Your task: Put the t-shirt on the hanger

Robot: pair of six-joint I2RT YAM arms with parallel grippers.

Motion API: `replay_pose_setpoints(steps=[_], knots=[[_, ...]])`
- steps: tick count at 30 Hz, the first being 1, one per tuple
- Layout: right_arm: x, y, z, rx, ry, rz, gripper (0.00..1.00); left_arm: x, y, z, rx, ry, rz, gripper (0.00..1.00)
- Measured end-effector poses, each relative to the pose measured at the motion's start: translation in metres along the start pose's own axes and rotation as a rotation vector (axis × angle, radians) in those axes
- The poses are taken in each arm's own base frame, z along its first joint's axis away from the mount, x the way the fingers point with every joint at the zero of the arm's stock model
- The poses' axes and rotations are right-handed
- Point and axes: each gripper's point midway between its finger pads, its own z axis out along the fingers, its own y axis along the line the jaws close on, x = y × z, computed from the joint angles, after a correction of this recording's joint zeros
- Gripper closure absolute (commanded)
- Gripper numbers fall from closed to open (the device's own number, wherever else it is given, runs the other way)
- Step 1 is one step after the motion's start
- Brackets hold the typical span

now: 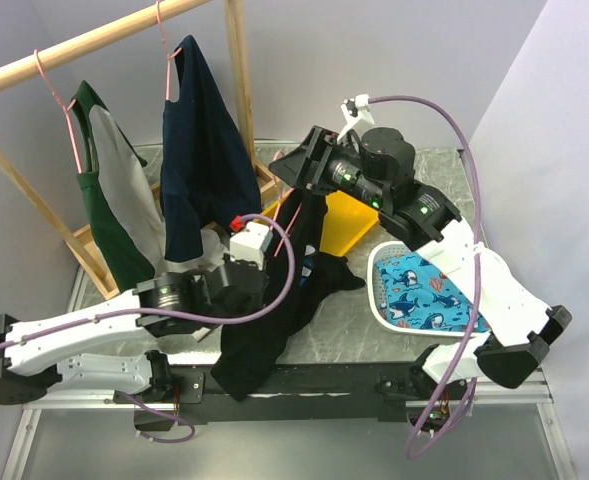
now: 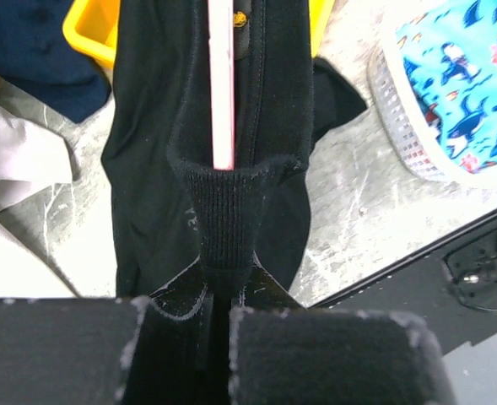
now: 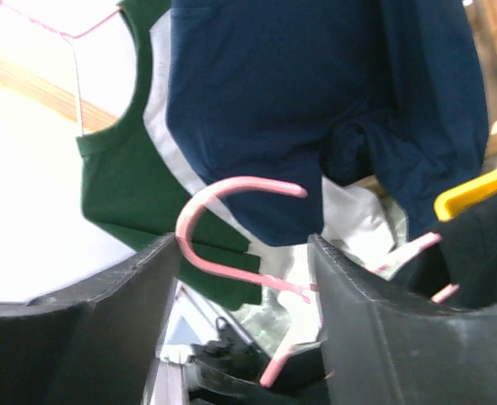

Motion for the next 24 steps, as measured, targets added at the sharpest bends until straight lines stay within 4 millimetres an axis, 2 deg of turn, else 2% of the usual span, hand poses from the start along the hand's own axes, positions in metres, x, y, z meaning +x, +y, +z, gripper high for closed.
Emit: replay_pose_setpoints(steps=[4,8,11,14,17,20,24], knots=[[-0.006,0.004,-0.016,-0.027,-0.027,-0.082,0.00,-0.011,0.002,-0.011,0.011,-0.019,-0.018,0.99],[-0.008,-0.001,-0.055,-0.049,-0.096,-0.166,0.00,-0.030,0.006,-0.028,0.002,-0.029,-0.026,0.99],[-0.004,-0.021,-0.091,-0.063,-0.165,-0.211,0.00,-0.058,0.006,-0.049,0.014,-0.061,-0.047,0.99],[0.006,-0.058,-0.106,-0.025,-0.207,-0.239,0.00,-0.093,0.004,-0.074,0.045,-0.119,-0.085,0.99],[0.025,-0.093,-0.098,0.011,-0.182,-0.262,0.00,-0.124,0.004,-0.098,0.077,-0.165,-0.097,0.99],[0.060,-0.125,-0.075,0.038,-0.080,-0.276,0.00,-0.151,0.004,-0.120,0.109,-0.207,-0.098,0.99],[0.109,-0.176,-0.053,0.111,0.066,-0.290,0.00,-0.174,0.002,-0.142,0.153,-0.243,-0.087,0.99]])
